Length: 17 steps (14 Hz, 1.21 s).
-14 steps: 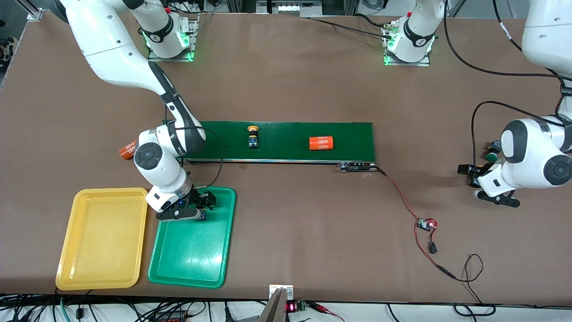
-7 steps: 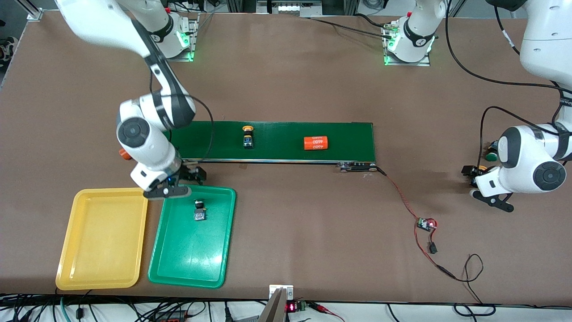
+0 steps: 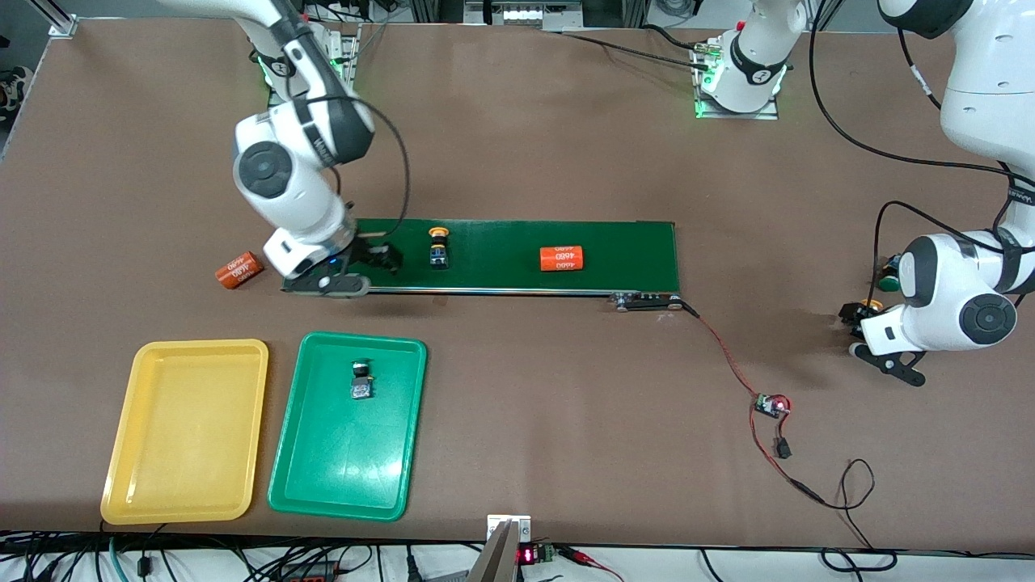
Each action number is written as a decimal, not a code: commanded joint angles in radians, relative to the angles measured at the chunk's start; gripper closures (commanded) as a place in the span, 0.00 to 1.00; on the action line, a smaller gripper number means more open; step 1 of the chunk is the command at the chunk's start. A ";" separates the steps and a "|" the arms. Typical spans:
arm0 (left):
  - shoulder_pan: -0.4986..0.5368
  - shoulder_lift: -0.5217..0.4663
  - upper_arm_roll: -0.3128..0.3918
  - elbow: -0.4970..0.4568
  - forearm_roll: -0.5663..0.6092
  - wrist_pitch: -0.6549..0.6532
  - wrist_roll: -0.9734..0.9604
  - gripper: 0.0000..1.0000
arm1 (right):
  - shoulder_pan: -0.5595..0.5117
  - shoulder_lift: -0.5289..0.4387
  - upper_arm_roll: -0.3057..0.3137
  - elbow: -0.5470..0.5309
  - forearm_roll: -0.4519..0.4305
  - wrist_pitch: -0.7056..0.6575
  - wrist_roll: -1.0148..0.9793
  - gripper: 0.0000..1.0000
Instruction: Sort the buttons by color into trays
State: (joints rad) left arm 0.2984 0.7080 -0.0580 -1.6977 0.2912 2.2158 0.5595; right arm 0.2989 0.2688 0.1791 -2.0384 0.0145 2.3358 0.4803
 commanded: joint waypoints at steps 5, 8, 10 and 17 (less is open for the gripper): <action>0.016 0.010 -0.023 0.029 0.006 -0.054 0.023 0.77 | 0.083 0.001 0.010 -0.065 -0.010 0.030 0.041 0.00; 0.016 -0.019 -0.098 0.125 0.005 -0.228 0.017 0.84 | 0.103 0.015 0.010 -0.094 -0.010 0.092 0.067 0.00; 0.013 -0.016 -0.190 0.238 0.005 -0.429 0.020 0.81 | 0.115 0.029 0.010 -0.100 -0.013 0.102 0.067 0.00; -0.066 -0.018 -0.368 0.276 -0.102 -0.602 -0.217 0.87 | 0.105 0.059 0.007 -0.127 -0.093 0.141 0.054 0.23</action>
State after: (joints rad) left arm 0.2679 0.6821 -0.4124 -1.4267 0.2138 1.6480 0.4369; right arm 0.4078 0.3294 0.1900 -2.1372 -0.0385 2.4413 0.5221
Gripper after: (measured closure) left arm 0.590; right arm 0.048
